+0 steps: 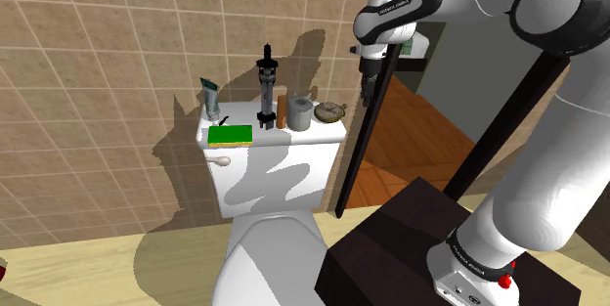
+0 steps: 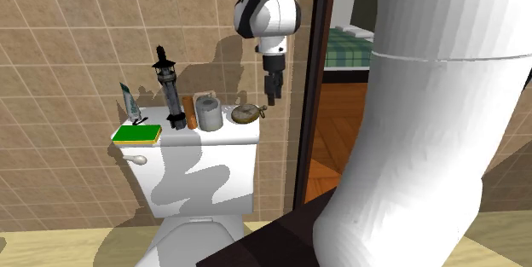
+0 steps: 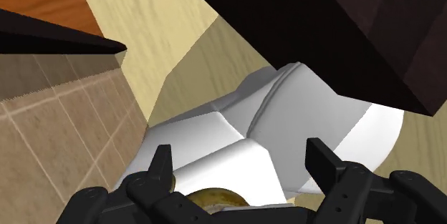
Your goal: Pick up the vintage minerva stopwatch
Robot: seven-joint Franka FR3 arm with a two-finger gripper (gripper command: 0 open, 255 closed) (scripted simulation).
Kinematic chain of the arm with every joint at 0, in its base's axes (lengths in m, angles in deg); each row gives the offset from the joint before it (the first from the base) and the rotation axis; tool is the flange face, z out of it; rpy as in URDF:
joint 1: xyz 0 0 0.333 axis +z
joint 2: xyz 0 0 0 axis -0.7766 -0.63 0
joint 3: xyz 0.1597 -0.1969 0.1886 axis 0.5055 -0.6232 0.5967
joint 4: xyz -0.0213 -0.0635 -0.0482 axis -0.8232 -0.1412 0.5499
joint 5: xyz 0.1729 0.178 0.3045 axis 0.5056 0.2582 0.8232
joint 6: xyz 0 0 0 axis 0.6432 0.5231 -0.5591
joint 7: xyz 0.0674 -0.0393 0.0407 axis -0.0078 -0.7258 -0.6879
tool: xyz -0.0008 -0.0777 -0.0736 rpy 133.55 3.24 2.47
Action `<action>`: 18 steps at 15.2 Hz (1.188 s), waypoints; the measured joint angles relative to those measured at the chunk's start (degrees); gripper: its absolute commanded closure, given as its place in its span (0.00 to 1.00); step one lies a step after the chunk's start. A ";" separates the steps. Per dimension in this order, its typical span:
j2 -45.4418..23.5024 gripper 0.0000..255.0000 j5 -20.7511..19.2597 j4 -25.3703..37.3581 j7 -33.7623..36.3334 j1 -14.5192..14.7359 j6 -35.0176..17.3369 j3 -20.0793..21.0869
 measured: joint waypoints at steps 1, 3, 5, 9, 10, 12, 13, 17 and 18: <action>-2.53 0.00 0.76 1.94 -1.83 -0.25 -0.47 0.23; -7.13 0.00 2.01 6.14 -5.44 -0.95 -0.58 0.77; -12.11 0.00 3.28 11.50 -8.19 -1.42 -0.03 1.80; -17.08 0.00 4.33 15.09 -11.41 -2.40 -1.24 2.75; -17.64 0.00 4.48 15.15 -11.59 -2.49 -1.72 2.83; -18.61 0.00 4.78 14.77 -11.94 -2.67 -3.04 2.97; -18.91 0.00 4.89 14.45 -12.02 -2.69 -3.64 3.04; -19.54 1.00 5.09 14.24 -12.07 -2.71 -4.47 3.17; -19.54 1.00 5.09 14.23 -12.08 -2.72 -4.49 3.16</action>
